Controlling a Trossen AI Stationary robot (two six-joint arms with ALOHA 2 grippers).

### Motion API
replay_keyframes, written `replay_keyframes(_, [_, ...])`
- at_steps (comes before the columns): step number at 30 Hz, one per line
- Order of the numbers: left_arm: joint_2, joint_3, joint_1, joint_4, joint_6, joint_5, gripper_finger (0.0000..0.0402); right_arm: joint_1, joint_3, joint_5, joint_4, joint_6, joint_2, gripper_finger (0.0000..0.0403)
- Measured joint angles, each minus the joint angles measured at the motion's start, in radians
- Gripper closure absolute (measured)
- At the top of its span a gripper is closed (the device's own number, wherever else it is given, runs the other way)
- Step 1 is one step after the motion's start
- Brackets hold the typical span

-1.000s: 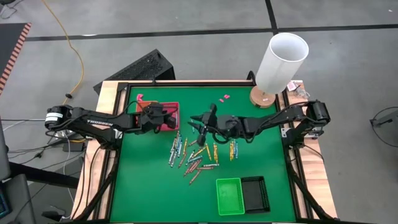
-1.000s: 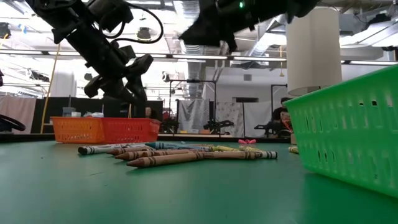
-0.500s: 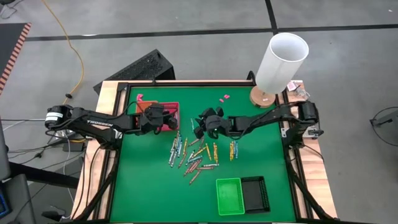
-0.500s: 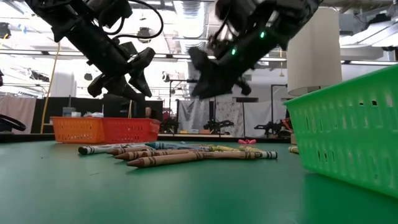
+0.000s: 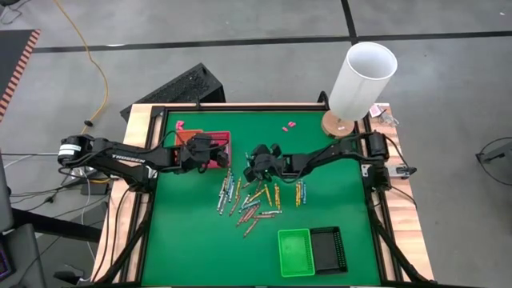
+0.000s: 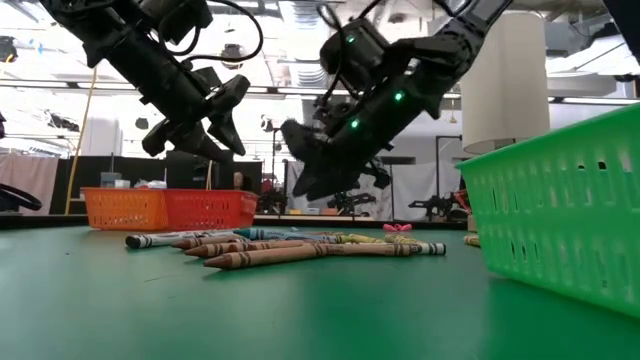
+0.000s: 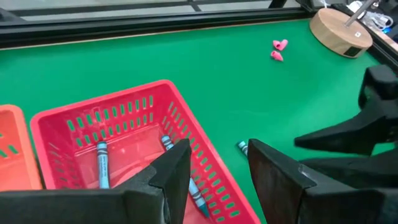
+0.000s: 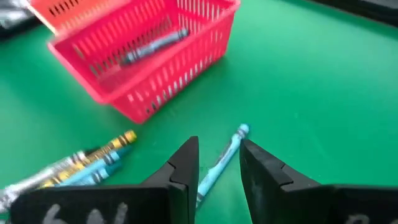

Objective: Sort crayons
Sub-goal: Put the blue crayon into the red bin

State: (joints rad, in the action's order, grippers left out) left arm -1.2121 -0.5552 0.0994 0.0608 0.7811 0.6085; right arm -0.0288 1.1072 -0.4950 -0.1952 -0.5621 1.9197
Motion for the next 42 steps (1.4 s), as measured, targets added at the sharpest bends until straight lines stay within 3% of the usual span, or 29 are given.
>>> replay_keyframes(6, [0.0,0.0,0.0,-0.002,0.0,-0.001,0.0253,0.002,0.076,0.004,0.072,0.02,0.063,0.029])
replay_keyframes(17, [0.0,0.0,0.0,-0.002,-0.009,0.0,0.0253,0.0,0.084,0.026,0.139,0.004,0.082,0.029])
replay_keyframes(34, [0.0,0.0,0.0,-0.001,-0.009,0.002,0.0253,0.0,0.085,0.022,0.099,-0.014,0.136,0.0291])
replay_keyframes(42, [0.0,0.0,0.0,-0.002,-0.012,0.002,0.0253,0.001,0.086,0.018,0.115,-0.006,0.142,0.0347])
